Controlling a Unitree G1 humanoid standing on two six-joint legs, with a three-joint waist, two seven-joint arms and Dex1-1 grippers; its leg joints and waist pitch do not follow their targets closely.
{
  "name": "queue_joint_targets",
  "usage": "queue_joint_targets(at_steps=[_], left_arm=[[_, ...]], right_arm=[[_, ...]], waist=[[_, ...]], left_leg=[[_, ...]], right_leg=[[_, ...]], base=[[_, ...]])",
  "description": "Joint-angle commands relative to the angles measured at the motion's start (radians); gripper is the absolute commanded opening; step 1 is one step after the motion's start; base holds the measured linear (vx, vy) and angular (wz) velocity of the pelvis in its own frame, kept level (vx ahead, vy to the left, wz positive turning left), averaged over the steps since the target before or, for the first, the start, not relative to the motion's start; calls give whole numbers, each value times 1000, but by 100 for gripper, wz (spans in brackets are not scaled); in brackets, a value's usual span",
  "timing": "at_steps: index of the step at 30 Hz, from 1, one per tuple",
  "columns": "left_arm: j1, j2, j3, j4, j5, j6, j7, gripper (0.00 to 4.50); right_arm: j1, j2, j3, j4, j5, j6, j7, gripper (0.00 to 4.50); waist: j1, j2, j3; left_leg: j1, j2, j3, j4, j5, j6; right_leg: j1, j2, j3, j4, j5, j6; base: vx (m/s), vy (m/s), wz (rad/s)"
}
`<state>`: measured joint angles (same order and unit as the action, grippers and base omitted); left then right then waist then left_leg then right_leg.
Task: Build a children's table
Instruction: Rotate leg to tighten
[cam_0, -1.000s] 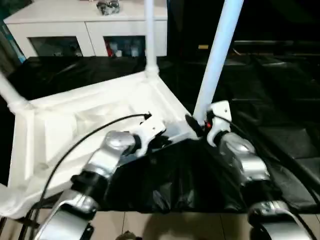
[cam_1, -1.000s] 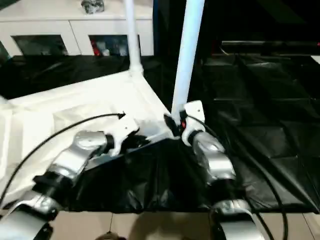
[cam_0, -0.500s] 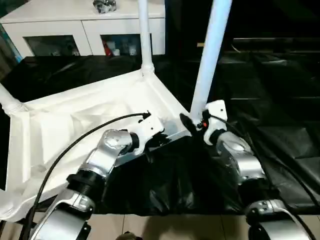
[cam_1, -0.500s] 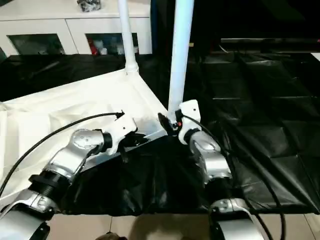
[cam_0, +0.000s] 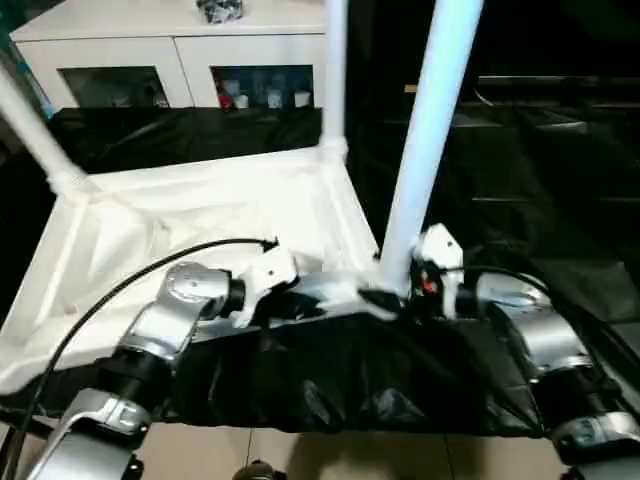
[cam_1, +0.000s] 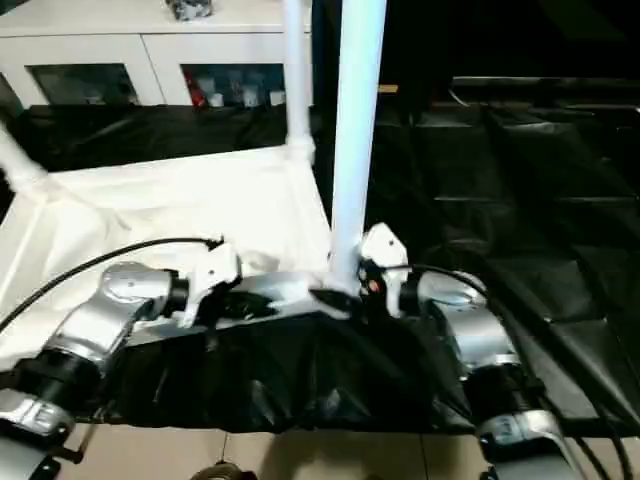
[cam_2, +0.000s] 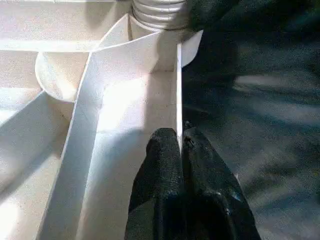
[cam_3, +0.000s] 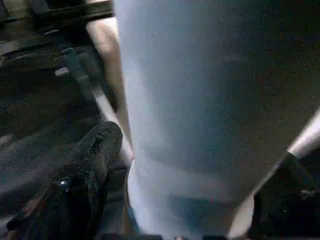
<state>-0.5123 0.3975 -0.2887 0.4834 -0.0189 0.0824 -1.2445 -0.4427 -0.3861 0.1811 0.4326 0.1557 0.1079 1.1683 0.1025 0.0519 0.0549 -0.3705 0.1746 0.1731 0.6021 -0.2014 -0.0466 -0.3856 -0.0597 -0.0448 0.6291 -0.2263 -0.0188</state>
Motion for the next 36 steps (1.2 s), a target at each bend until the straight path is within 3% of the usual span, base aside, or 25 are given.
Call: queue_joint_targets(at_steps=[1, 5, 9, 13, 14, 15, 16, 18, 20, 23, 27, 29, 32, 33, 34, 35, 36], left_arm=[[-15, -8, -1, -49, -35, -21, -16, 0], [-21, 19, 5, -28, -27, -40, -39, 0], [-21, 22, 10, -22, -28, -41, -44, 0], [-20, 17, 10, -17, -32, -39, -41, 0], [-20, 15, 10, -17, -32, -38, -40, 0], [-20, 14, 11, -17, -33, -38, -39, 0], [-23, 3, 16, -11, -34, -36, -27, 0], [-31, -23, 25, -1, -34, -29, 13, 0], [-42, -50, 33, 7, -27, -16, 62, 0], [-73, -105, 21, 44, 29, 15, 188, 0], [-107, -204, 29, 77, 57, 70, 347, 0], [-121, -252, 16, 102, 85, 67, 416, 0], [-125, -268, 11, 114, 98, 58, 439, 0], [-126, -278, 13, 117, 101, 49, 448, 0], [-126, -279, 13, 117, 102, 47, 448, 0], [-124, -280, 13, 115, 101, 45, 445, 0], [-123, -281, 12, 115, 107, 41, 448, 0]], right_arm=[[17, 14, 93, -30, 5, 27, 96, 336], [21, -14, 137, -53, -7, 40, 165, 309], [25, -14, 145, -58, -9, 41, 173, 285], [47, -8, 151, -75, -17, 46, 163, 272], [49, -7, 151, -78, -16, 48, 161, 272], [50, -7, 150, -80, -15, 50, 159, 271], [60, 0, 144, -85, -15, 51, 139, 270], [77, 20, 123, -82, -19, 50, 77, 270], [87, 45, 100, -67, -32, 47, -3, 269], [79, 131, 34, 9, -63, 55, -236, 269], [49, 259, -50, 102, -64, 82, -508, 268], [10, 334, -86, 153, -70, 90, -664, 268], [-13, 369, -101, 179, -67, 91, -720, 268], [-27, 391, -101, 192, -74, 71, -732, 268], [-29, 395, -100, 194, -76, 66, -733, 268], [-34, 400, -96, 198, -83, 56, -735, 303], [-41, 409, -102, 206, -89, 45, -740, 303]], waist=[[1, -18, -60], [6, -19, -57], [7, -22, -56], [7, -13, -53], [7, -16, -54], [8, -9, -54], [7, -12, -54], [8, -5, -56], [7, -8, -52], [-2, -13, -44], [-21, -11, -37], [-24, -10, -39], [-25, -11, -40], [-24, -6, -41], [-25, -8, -42], [-25, -5, -44], [-25, -6, -44]], left_leg=[[6, 62, -16, -68, -105, 101], [9, 63, -17, -70, -105, 94], [8, 62, -16, -71, -108, 84], [9, 62, -18, -72, -116, 78], [9, 62, -17, -73, -114, 77], [9, 62, -19, -73, -115, 76], [10, 62, -18, -74, -116, 76], [11, 63, -19, -73, -125, 68], [12, 62, -19, -77, -154, 58], [20, 60, -22, -89, -232, 11], [26, 57, -30, -96, -298, -30], [24, 58, -28, -98, -279, -21], [21, 55, -28, -98, -269, -18], [22, 56, -27, -97, -266, -14], [17, 55, -27, -98, -253, -11], [16, 56, -27, -98, -239, -6], [16, 56, -26, -97, -235, -4]], right_leg=[[41, -90, 46, -70, -40, -257], [38, -91, 47, -72, -66, -249], [39, -91, 48, -72, -68, -249], [38, -91, 48, -75, -78, -245], [39, -90, 48, -75, -67, -246], [39, -90, 47, -74, -63, -248], [39, -88, 47, -75, -58, -248], [40, -90, 47, -74, -43, -254], [40, -92, 47, -81, -83, -251], [36, -96, 50, -100, -277, -215], [27, -99, 51, -115, -437, -170], [24, -97, 55, -119, -406, -153], [26, -96, 55, -117, -372, -153], [25, -96, 56, -116, -354, -154], [28, -96, 56, -113, -325, -158], [31, -94, 55, -109, -291, -162], [30, -94, 55, -108, -274, -166]], base=[[0, 0, 0], [0, 0, 0], [0, 0, 0], [0, 0, 0], [0, 0, 0], [0, 0, 0], [0, 0, 0], [0, 0, 0], [0, 0, 0], [0, 0, 0], [0, 0, 0], [0, 0, 0], [0, 0, 0], [0, 0, 0], [0, 0, 0], [0, 0, 0], [0, 0, 0]])
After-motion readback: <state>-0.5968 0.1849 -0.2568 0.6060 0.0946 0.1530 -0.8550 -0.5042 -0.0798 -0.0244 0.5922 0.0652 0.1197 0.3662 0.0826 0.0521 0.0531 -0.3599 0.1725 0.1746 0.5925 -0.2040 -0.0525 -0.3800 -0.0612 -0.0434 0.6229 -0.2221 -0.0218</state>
